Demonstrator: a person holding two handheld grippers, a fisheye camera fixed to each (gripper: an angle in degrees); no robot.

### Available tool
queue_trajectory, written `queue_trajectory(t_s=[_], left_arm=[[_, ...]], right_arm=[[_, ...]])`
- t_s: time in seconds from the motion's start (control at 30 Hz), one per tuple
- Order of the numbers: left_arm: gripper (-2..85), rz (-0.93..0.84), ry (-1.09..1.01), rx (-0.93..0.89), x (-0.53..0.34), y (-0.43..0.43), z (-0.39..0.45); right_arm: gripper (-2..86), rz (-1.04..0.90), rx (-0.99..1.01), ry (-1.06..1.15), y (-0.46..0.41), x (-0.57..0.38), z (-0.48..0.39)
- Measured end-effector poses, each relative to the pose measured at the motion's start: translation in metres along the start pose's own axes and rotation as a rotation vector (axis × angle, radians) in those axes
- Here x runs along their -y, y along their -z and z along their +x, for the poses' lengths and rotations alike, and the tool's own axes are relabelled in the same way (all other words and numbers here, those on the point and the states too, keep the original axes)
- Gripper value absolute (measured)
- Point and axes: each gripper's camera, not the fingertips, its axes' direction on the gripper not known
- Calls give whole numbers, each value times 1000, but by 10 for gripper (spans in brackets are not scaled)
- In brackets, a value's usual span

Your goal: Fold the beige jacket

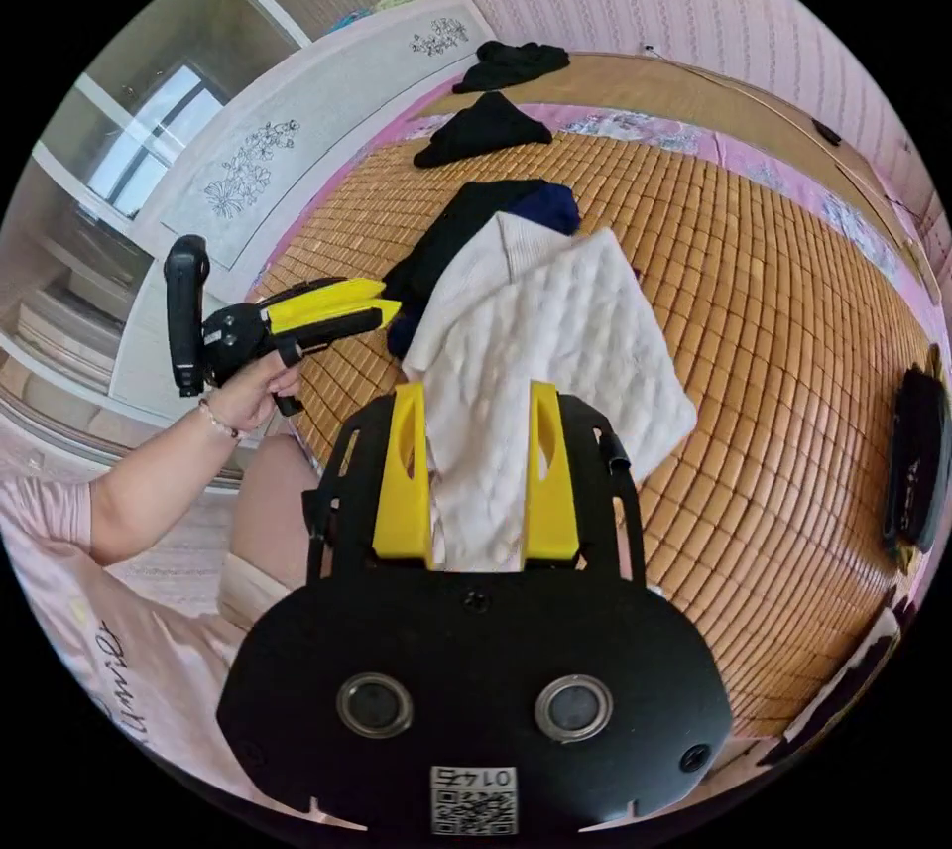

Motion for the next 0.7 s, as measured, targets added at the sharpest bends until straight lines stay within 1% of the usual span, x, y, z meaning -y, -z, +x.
queue_trajectory(t_s=[0.03, 0.07, 0.1, 0.13, 0.17, 0.2, 0.27, 0.3, 0.33, 0.37, 0.43, 0.47, 0.5, 0.6, 0.67, 0.7], left_arm=[[82, -36, 24, 29, 8, -11, -8], [82, -84, 66, -4, 10, -21, -18], [81, -96, 70, -50, 9, -24, -22], [79, -97, 43, -163, 2, -25, -25], [69, -95, -37, -267, -7, -26, -23], [64, -110, -70, -292, -11, -28, -21], [50, -209, -104, -252, -25, -55, -15], [50, -223, -105, -235, -28, -62, -14], [48, -193, -100, -265, -30, -67, -16], [44, -190, -81, -296, -29, -70, -22], [24, -179, -62, -309, -28, -68, -34], [12, -143, -71, -232, -31, -62, -41], [6, -139, -87, -193, -33, -60, -45], [-3, -178, -91, -29, -45, -51, -76], [-6, -262, -72, 205, -62, -48, -119], [-6, -291, -61, 259, -69, -48, -132]], right_arm=[[140, 7, 4, 21, -15, 37, -3], [143, -12, -3, 28, -33, 76, -2], [145, -32, -12, 34, -44, 96, -1], [148, -86, -47, 32, -67, 133, 3], [143, -146, -105, 11, -90, 165, 11], [138, -177, -142, 8, -101, 180, 14], [79, -284, -292, 65, -147, 220, 24], [59, -335, -318, 73, -161, 227, 26], [17, -459, -334, 75, -190, 240, 30], [9, -506, -313, 103, -208, 250, 25], [1, -467, -319, 181, -219, 265, 2], [-2, -445, -324, 242, -226, 275, -20], [-3, -434, -316, 277, -230, 280, -32], [-4, -382, -225, 366, -253, 309, -98], [-1, -353, -42, 397, -269, 329, -158], [0, -340, 1, 399, -271, 333, -173]])
